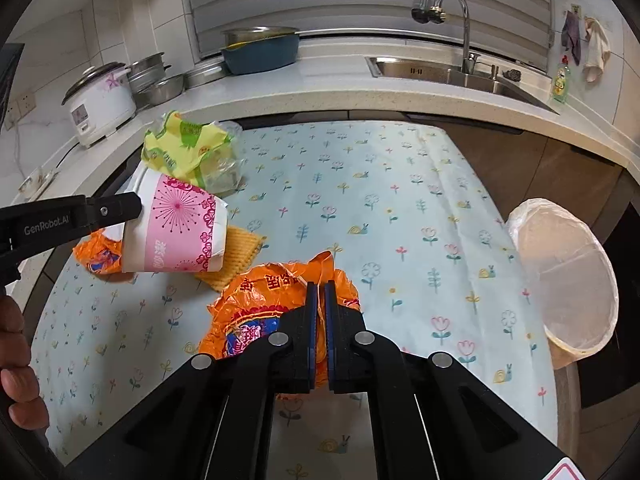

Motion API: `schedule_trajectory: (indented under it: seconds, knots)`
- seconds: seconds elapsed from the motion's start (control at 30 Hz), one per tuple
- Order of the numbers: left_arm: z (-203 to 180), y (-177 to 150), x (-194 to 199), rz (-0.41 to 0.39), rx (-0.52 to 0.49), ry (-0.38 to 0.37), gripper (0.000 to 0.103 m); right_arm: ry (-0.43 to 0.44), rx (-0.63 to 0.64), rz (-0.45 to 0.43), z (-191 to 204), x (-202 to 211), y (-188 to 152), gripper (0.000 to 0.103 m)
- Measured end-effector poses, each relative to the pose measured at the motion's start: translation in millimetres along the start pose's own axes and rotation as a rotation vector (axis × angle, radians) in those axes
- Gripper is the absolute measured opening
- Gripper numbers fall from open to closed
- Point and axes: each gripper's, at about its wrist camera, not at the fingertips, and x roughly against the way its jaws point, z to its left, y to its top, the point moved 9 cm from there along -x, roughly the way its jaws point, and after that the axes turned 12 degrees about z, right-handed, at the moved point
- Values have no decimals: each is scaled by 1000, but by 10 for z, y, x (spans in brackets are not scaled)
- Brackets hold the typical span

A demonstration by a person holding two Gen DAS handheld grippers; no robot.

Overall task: Collect trash
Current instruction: 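Carry the cup and wrapper over the bin and open both grippers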

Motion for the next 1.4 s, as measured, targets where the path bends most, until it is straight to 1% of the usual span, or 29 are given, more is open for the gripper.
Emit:
schedule_trajectory:
  seconds: [0.37, 0.47, 0.77, 0.97, 1.07, 1.27, 1.4]
  knots:
    - [-587, 111, 230, -42, -78, -51, 3, -74, -117, -92, -790, 401, 163, 3]
    - [-822, 147, 262, -49, -108, -70, 3, -99, -147, -116, -1041, 516, 194, 3]
    - [-1713, 184, 266, -56, -229, -139, 3, -185, -225, -175, -1784, 826, 271, 3]
    - [-2286, 135, 176, -34, -308, -191, 3, -233, -278, -185, -2273, 905, 258, 3]
    - [-2541, 96, 66, -8, -343, -213, 3, -254, -303, -178, -2506, 890, 236, 3]
    - [-2963, 58, -189, 41, -392, -259, 3, -282, -340, -163, -2865, 830, 223, 3]
    - [-3177, 53, -334, 72, -412, -296, 3, -295, -351, -151, -3006, 769, 225, 3]
